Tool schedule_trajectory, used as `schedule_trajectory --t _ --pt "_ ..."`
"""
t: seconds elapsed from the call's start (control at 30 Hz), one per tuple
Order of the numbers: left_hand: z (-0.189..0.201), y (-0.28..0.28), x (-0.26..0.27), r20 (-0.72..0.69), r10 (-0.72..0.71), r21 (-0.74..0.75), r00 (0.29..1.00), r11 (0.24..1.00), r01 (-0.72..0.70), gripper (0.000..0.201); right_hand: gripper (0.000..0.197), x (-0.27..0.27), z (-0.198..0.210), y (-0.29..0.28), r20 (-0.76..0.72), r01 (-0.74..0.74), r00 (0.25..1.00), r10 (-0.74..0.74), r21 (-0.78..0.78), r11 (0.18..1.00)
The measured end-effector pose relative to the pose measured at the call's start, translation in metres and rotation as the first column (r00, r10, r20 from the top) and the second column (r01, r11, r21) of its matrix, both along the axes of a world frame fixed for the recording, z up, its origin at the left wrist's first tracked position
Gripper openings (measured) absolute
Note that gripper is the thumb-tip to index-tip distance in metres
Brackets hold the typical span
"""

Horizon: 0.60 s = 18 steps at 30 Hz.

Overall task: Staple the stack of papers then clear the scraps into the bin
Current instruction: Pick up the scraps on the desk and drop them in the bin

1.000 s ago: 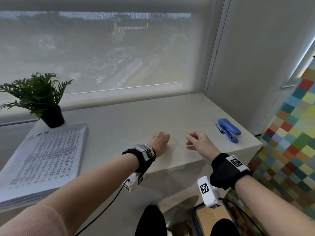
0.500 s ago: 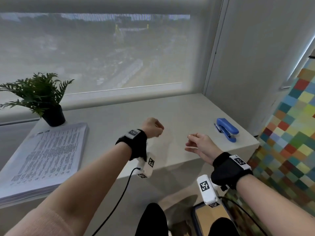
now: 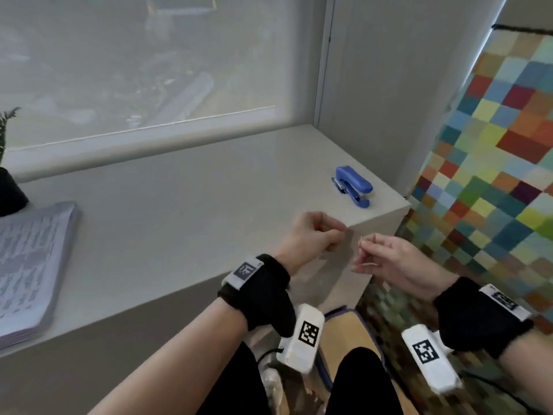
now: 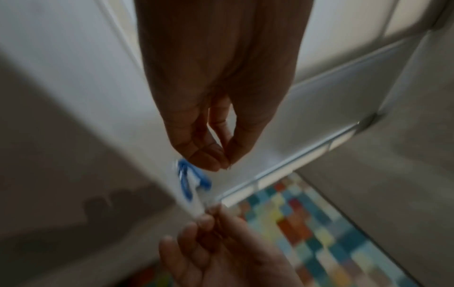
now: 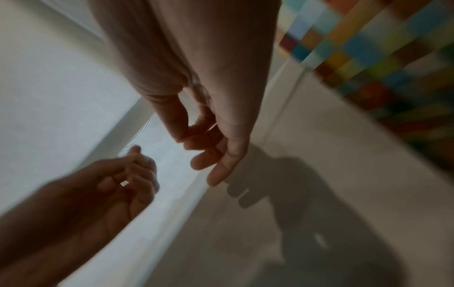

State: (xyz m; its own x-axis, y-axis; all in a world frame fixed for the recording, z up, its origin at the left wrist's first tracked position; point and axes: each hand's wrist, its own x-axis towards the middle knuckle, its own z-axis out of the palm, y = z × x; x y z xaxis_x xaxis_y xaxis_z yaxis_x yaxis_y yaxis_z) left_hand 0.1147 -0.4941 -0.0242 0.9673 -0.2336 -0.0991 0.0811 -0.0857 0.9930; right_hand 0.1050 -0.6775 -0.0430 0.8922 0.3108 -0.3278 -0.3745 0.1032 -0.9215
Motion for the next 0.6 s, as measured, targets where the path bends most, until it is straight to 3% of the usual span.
schedule_trajectory --t 0.07,0.17,0.27,0.37,0.47,0.6 --pt "-0.035 -0.024 -0.005 -0.020 -0.087 0.074 0.996 0.993 0.088 0.023 0.038 -0.005 -0.029 -0.025 -0.036 0.005 0.999 -0.008 -0.102 0.995" --pt "-0.098 -0.048 -0.005 -0.049 -0.197 0.317 0.979 0.927 0.202 0.016 0.016 -0.004 -0.084 -0.056 -0.143 0.031 0.988 -0.055 -0.160 0.987" --pt "-0.161 -0.059 0.003 -0.144 -0.276 0.437 0.950 0.844 0.311 0.009 0.016 0.002 -0.143 -0.072 -0.233 -0.020 0.971 -0.050 -0.288 0.957" --pt "-0.217 -0.062 0.016 -0.219 -0.291 0.507 0.931 0.782 0.363 0.024 0.016 0.008 -0.197 -0.071 -0.316 -0.172 0.948 0.030 -0.432 0.886" --pt "-0.271 -0.065 0.029 -0.337 -0.315 0.589 0.887 0.665 0.460 0.021 0.018 0.012 -0.241 -0.060 -0.383 -0.310 0.917 0.109 -0.517 0.798" --pt "-0.333 -0.071 0.041 -0.430 -0.287 0.646 0.856 0.565 0.514 0.008 0.036 0.015 -0.298 -0.042 -0.411 -0.422 0.893 0.184 -0.619 0.662"
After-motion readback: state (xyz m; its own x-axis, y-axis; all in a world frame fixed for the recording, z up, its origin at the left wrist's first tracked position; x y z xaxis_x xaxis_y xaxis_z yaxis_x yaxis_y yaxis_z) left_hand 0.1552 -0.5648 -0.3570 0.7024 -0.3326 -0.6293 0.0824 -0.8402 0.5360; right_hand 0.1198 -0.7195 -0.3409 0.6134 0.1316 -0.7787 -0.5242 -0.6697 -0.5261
